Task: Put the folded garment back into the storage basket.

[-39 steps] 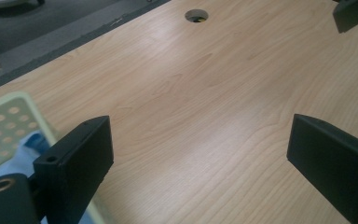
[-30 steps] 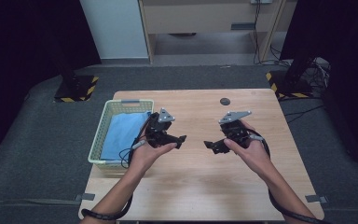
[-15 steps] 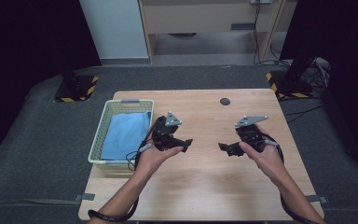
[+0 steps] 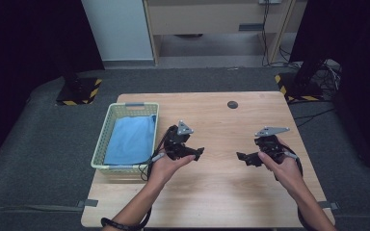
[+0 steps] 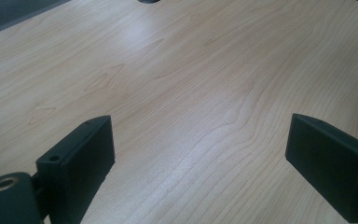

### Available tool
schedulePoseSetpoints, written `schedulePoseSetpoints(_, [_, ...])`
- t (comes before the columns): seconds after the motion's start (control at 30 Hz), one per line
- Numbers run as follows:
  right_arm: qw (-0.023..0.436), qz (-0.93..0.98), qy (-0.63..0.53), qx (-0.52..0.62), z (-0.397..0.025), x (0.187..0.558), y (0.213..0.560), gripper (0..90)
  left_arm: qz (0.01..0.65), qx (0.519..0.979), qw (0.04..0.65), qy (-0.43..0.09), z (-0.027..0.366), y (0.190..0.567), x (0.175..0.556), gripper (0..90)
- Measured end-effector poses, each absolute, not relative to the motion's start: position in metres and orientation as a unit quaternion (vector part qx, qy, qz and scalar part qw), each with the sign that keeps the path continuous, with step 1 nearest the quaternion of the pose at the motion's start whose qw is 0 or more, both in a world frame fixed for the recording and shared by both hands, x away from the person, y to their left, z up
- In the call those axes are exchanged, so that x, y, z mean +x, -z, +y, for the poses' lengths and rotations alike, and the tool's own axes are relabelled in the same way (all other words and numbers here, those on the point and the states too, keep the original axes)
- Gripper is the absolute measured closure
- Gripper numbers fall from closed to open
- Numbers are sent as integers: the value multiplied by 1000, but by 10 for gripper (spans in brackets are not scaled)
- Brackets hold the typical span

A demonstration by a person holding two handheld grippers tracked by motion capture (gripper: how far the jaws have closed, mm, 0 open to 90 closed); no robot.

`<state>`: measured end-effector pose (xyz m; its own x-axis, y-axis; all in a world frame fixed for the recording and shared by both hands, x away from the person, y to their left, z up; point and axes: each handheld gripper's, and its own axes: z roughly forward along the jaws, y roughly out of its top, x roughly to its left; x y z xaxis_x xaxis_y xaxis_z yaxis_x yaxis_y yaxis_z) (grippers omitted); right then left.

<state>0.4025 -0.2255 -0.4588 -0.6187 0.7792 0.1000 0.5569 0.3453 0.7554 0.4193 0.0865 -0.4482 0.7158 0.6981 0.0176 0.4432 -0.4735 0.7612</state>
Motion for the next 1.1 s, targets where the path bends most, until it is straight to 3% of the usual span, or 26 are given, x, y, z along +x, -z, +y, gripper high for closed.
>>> schedulePoseSetpoints(0.77, [117,807,-357,456,-245,389,525,61,348,855,361,-132,73,503,409,80])
schedulePoseSetpoints(1.1, [113,789,-365,481,-249,393,541,57,361,852,351,-141,74,530,405,79])
